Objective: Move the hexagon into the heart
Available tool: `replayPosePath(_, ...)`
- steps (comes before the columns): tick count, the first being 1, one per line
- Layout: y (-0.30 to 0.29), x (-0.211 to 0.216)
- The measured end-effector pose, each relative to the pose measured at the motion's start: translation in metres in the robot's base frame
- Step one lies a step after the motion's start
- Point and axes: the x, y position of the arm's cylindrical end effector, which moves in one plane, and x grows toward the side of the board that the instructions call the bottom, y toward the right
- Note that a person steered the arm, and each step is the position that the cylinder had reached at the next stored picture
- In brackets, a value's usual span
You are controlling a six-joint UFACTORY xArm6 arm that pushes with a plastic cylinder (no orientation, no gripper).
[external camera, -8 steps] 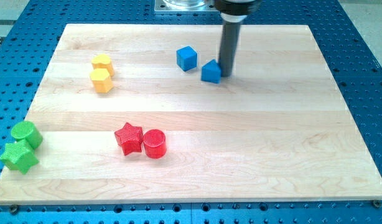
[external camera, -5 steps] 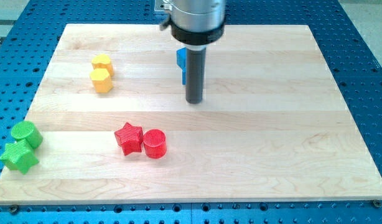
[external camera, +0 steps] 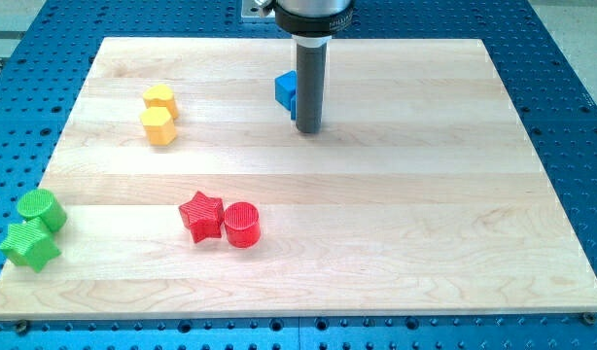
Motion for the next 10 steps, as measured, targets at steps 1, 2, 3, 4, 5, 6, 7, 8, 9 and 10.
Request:
replayPosePath(1,0.000,0.000)
replayPosePath(2,0.001,0.048)
replayPosePath(3,-0.042,0.139)
replayPosePath(4,-0.031,0.216)
replayPosePath(5,-0.045,0.201)
replayPosePath(6,0.015,0.191)
replayPosePath(7,-0.045,0.130)
replayPosePath(8,-0.083,0.086)
replayPosePath(9,-0.133,0.054)
replayPosePath(10,-0.172,0.052)
